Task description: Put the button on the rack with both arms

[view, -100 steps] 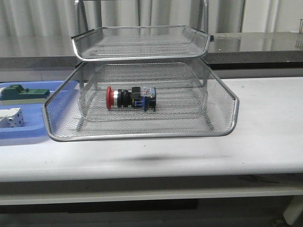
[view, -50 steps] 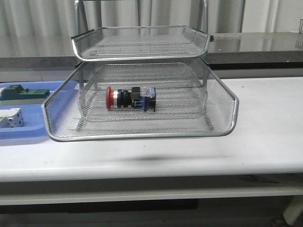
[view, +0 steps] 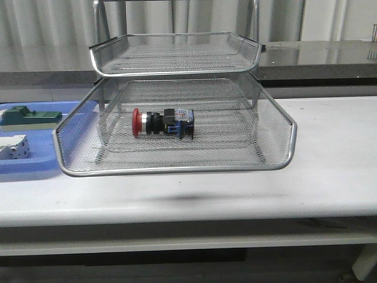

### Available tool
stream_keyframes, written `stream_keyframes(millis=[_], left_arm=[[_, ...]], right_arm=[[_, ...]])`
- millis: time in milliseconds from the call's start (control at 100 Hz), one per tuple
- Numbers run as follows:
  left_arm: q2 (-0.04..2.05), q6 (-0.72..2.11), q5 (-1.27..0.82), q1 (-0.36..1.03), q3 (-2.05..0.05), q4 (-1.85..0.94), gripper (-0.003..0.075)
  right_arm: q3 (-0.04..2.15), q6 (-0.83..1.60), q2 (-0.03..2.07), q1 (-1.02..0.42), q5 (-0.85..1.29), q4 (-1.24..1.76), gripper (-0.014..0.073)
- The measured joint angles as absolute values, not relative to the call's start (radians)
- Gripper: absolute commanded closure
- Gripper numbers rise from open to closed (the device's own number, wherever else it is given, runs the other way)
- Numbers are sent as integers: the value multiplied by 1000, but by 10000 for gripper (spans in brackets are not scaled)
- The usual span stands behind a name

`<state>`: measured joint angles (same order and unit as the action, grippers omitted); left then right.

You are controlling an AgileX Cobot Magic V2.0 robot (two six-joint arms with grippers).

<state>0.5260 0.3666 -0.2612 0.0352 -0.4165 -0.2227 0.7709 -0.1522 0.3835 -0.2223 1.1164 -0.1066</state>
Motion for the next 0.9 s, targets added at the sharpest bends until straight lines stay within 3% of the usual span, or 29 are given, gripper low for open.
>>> stream_keyframes(millis=[290, 740, 900], left_arm=[[391, 367, -153, 35, -299, -303, 281], [380, 367, -135, 35, -297, -307, 283], [380, 367, -135, 35, -297, -309, 395]], right_arm=[[771, -152, 384, -222, 1116, -107, 662], [771, -152, 384, -222, 1116, -107, 662], [771, -152, 384, -222, 1116, -107, 662]])
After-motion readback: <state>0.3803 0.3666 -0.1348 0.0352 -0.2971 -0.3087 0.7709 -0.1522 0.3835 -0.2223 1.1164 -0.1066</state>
